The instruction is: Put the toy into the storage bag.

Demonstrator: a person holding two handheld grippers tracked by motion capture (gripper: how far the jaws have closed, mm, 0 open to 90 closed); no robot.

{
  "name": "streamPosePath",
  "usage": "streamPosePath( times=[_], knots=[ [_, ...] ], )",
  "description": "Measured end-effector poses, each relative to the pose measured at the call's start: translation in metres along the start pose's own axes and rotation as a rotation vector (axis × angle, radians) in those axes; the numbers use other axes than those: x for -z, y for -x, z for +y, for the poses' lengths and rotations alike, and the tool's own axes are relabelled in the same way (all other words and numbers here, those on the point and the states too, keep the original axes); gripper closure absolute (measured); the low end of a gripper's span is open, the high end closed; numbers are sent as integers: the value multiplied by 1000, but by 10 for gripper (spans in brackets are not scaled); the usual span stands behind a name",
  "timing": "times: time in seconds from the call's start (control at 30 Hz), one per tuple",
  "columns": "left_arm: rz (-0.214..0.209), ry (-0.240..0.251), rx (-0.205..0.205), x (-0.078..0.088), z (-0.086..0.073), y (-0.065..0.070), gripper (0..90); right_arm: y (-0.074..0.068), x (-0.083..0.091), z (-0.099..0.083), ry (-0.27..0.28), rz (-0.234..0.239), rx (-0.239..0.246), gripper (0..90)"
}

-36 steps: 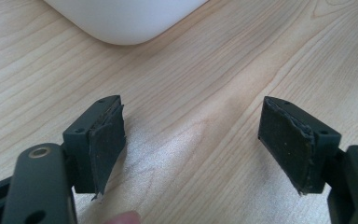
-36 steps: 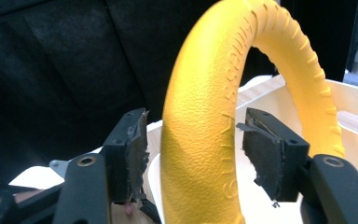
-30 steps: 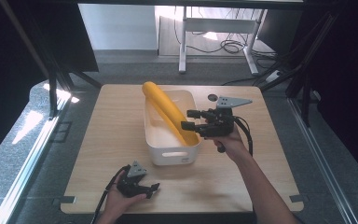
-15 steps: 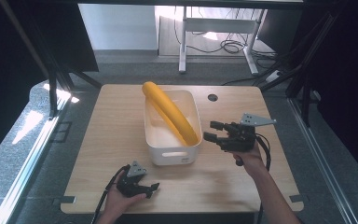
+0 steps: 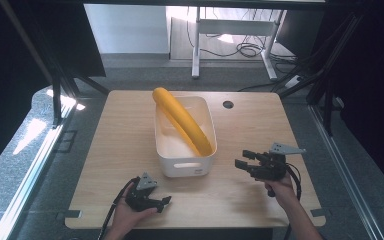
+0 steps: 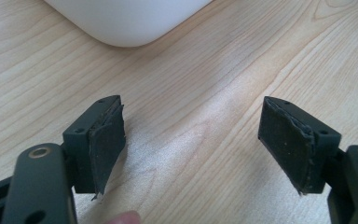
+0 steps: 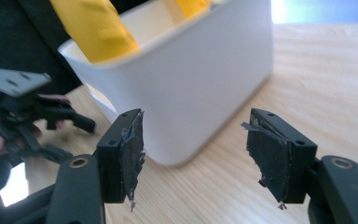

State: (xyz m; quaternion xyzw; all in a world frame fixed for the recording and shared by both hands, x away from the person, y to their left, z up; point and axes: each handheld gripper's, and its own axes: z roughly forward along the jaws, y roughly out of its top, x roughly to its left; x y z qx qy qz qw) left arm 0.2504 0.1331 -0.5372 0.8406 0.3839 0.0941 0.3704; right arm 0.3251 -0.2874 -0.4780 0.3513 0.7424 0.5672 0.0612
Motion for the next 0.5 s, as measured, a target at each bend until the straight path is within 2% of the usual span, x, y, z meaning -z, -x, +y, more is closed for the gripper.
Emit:
streamPosePath(
  times=[0.2,0.37,0.5],
  knots=[
    [3,9,8,2,0,-2,231,6,-4,-10,-25,-22,-12,368],
    [4,8,9,2,-1,-3,231,5,-7,-12,-53,-36,20,367],
    [2,3,11,1,0,-3,231,5,-10,-13,-68,-36,23,364]
  ],
)
